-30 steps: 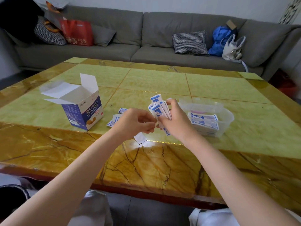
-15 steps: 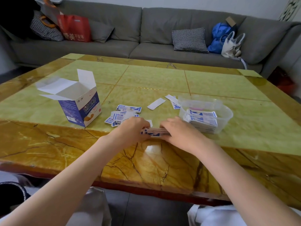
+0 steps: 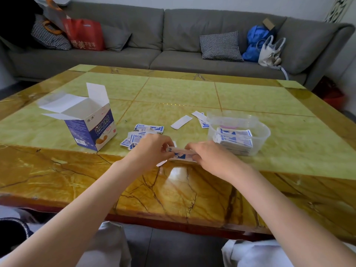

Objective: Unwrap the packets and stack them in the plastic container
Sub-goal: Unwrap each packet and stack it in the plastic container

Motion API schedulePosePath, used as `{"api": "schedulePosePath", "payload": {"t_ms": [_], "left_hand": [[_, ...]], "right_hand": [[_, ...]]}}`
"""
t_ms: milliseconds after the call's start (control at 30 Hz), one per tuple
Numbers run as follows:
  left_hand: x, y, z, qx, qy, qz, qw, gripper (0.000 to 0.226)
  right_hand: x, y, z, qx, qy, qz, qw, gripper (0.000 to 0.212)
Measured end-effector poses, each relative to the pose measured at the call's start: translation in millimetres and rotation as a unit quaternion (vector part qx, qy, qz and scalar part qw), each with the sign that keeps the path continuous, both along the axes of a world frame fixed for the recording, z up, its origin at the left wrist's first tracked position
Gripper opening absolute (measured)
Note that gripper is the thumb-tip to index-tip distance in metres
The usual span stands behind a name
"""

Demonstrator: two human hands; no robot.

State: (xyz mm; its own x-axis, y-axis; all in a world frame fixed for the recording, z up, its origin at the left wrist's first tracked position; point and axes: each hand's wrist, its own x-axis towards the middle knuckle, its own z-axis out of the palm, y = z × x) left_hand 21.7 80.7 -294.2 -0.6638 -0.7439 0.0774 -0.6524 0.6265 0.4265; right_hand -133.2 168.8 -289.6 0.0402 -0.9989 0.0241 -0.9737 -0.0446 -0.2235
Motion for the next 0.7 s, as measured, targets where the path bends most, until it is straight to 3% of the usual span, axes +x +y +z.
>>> {"api": "schedulePosePath", "payload": {"t_ms": [100,267,367,500,700], "left_hand": [[-1.8,-2.0,-2.2,-0.043,-0.013,0.012,0.999,0.021],[-7.4,4.3,-11.2,-0.182,-0.163,-0.022,0.969,0.018],[-4.3,5.9,-12.7,-0.194,-0.162,-0.025,0.967,0.023],[0.6,7.6,-17.3,-0.196,-0.154,-0.061,0.966,0.056],[-4.3,11.6,-2.7,-0.198,-0.163,-0.05,0.965,0.035]], "right_hand": [[0.7,-1.3,-1.9,-0.004,0.048,0.016,0.999,0.04],[7.4,-1.6,-2.5,-0.01,0.134,0.039,0.99,0.037],[5.0,-4.9,-4.9,-0.02,0.116,0.034,0.992,0.037],[0.4,-5.8,-7.3,-0.008,0.064,0.009,0.998,0.028],[-5.2,-8.2,-7.5,-0.014,0.041,-0.017,0.999,0.025]]}}
